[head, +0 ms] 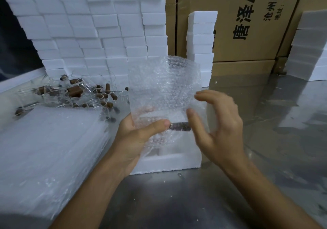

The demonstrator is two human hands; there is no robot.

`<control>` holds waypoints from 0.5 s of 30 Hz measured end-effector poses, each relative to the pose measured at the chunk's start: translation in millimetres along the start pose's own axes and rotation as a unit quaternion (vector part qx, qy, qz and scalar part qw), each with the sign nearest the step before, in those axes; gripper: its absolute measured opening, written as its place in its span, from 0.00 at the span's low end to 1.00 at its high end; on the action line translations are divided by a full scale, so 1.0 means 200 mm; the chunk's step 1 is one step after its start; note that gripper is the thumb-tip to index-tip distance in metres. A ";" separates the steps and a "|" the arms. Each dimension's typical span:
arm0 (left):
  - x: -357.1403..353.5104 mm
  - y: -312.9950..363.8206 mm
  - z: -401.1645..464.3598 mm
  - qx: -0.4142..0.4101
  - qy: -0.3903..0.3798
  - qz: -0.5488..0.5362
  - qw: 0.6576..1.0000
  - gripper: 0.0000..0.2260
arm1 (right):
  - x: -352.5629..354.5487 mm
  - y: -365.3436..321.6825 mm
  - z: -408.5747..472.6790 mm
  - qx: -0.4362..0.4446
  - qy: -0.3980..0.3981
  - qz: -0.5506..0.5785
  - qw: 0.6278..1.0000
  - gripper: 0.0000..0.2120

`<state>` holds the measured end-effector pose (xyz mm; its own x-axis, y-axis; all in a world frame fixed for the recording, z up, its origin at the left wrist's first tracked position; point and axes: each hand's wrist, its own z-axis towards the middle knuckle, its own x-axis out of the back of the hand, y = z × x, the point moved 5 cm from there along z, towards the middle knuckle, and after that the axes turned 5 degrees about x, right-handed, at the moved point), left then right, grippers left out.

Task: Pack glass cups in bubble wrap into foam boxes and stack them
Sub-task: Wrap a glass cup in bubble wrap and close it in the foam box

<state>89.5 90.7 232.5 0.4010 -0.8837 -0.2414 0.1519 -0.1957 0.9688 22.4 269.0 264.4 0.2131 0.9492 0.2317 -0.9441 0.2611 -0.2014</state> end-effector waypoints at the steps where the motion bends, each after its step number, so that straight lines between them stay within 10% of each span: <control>1: -0.01 0.00 0.00 0.001 -0.007 0.003 1.000 0.30 | -0.03 -0.01 -0.01 0.008 -0.049 0.005 0.999 0.17; 6: -0.03 0.03 -0.02 0.000 -0.046 -0.034 0.998 0.29 | -0.14 0.00 -0.07 -0.086 -0.210 0.082 0.971 0.26; 15: -0.10 0.02 -0.05 -0.006 -0.126 -0.056 0.990 0.25 | -0.15 0.01 -0.06 -0.241 -0.095 0.309 0.915 0.17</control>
<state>91.6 112.6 241.3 0.1436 -0.9350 -0.3242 0.1939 -0.2946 0.9357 17.6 242.8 245.4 -0.4141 0.9064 0.0833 -0.6387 -0.2242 -0.7361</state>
